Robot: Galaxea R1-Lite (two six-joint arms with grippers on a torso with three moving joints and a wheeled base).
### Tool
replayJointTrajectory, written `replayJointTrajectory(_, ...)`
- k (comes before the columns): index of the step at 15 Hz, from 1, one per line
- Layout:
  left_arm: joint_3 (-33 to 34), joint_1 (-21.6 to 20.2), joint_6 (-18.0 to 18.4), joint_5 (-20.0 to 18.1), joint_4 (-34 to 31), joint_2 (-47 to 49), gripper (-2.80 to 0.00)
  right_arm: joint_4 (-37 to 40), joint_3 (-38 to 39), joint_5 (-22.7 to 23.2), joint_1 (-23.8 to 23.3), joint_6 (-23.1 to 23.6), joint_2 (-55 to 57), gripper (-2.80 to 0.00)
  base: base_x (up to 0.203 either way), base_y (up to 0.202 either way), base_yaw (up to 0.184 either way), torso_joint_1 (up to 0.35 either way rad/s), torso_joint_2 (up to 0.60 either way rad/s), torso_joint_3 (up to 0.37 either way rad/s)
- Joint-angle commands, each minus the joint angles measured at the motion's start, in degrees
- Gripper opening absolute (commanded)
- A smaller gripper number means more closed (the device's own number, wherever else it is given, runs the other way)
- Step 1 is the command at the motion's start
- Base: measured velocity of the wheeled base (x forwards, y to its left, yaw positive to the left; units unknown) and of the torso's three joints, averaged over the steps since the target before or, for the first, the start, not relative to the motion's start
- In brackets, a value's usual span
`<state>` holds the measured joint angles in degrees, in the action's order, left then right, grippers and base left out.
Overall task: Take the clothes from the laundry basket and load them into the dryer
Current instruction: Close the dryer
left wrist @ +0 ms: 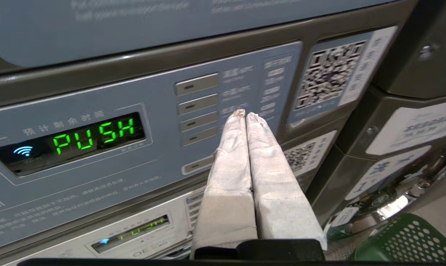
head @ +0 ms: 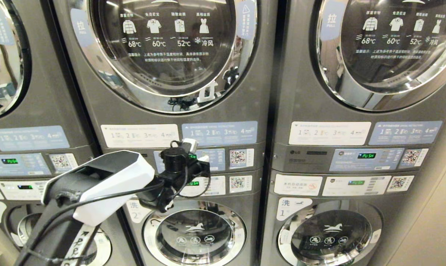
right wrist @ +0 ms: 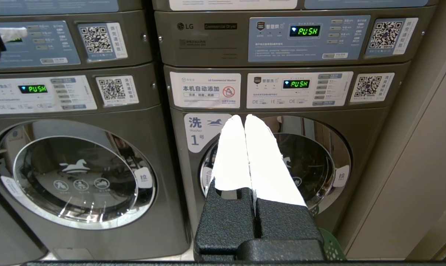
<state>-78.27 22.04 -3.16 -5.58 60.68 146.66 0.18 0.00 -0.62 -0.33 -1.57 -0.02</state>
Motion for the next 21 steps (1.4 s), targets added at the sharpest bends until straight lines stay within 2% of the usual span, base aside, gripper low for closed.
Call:
replayJointTrajectory(1,-2.1,-0.1,0.0,0.0,0.3,2.5,-2.8,0.0,0.0,0.0,0.0,0.0,0.0,-2.8,0.0,0.0,0.0,0.0,0.0,0.0)
replayJointTrajectory(5,-6.4,-0.2,0.0,0.0,0.3,5.0,-2.8,0.0,0.0,0.0,0.0,0.0,0.0,-2.8,0.0,0.0,0.0,0.0,0.0,0.0)
replayJointTrajectory(12,-6.7,-1.7,0.0,0.1,-0.5,5.9,-2.8,0.0,0.0,0.0,0.0,0.0,0.0,-2.8,0.0,0.0,0.0,0.0,0.0,0.0)
replayJointTrajectory(21,-11.3,-1.9,-0.1,0.0,-4.8,7.4,-2.8,0.0,0.0,0.0,0.0,0.0,0.0,-2.8,0.0,0.0,0.0,0.0,0.0,0.0)
